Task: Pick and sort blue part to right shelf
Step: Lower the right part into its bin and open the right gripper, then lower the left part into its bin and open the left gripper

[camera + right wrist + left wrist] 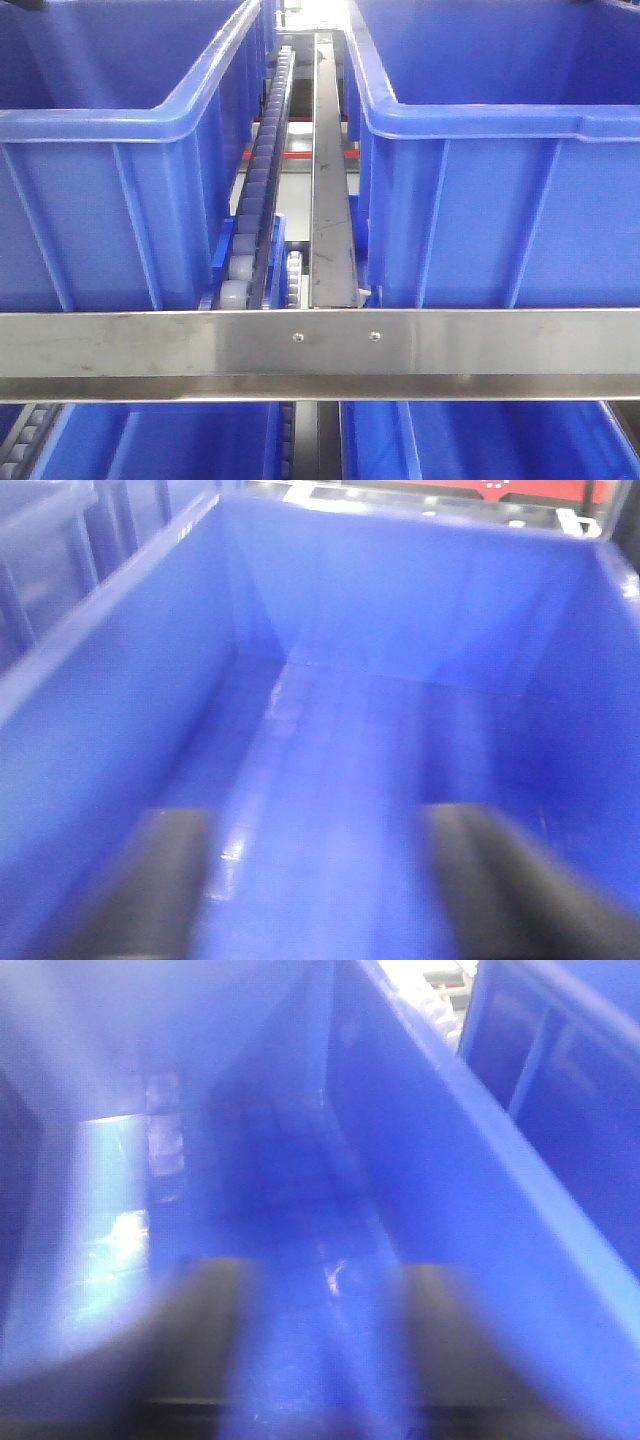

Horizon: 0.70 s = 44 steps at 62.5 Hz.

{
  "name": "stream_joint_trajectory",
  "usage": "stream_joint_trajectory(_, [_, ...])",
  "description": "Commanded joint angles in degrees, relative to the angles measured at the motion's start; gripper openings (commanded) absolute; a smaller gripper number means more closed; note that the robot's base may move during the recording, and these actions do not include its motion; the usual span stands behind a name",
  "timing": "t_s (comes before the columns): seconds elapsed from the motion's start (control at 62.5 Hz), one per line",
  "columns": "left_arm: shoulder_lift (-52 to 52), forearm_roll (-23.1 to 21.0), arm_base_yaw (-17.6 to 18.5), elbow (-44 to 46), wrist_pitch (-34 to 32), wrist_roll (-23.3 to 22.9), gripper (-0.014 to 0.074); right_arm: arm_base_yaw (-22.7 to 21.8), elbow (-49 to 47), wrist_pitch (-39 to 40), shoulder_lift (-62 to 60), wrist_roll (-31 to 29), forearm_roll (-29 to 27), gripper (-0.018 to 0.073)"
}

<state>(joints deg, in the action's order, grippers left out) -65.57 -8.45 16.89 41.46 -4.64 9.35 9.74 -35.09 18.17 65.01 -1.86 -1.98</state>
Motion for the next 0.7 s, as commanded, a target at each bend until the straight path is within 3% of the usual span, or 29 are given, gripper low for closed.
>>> stream_joint_trajectory(0.0, [2.8, -0.3, 0.3, 2.2, -4.0, -0.1, 0.012, -0.1, -2.1, 2.9, -3.0, -0.4, -0.6, 0.026])
stream_joint_trajectory(0.096, [4.0, -0.3, 0.3, 2.2, -4.0, -0.1, 0.0135, -0.1, -2.1, 2.9, -4.7, -0.4, -1.1, 0.0043])
stream_joint_trajectory(0.24, [6.2, -0.5, -0.7, 2.2, -2.4, -0.1, 0.0135, -1.4, -2.1, 2.0, -7.3, -0.4, -7.9, 0.0057])
stream_joint_trajectory(0.352, [8.8, -3.1, -3.6, 2.0, 1.3, -0.1, 0.0135, -6.2, -2.1, -0.2, -10.2, -0.4, -15.0, 0.0057])
stream_joint_trajectory(0.496, [13.4, -7.6, -6.8, -1.2, 2.1, -0.1, 0.0135, -9.8, -1.8, -8.5, -14.5, -1.6, -11.6, 0.0057])
stream_joint_trajectory(0.576, [16.6, -7.6, -7.0, -4.0, 2.1, -0.1, 0.0135, -9.8, 0.1, -8.7, -17.2, -2.4, -6.9, 0.0057])
stream_joint_trajectory(0.688, [23.0, -7.7, -7.2, -9.3, 2.4, -0.1, 0.0135, -9.8, 4.4, -8.4, -22.1, -2.4, -6.6, 0.0057])
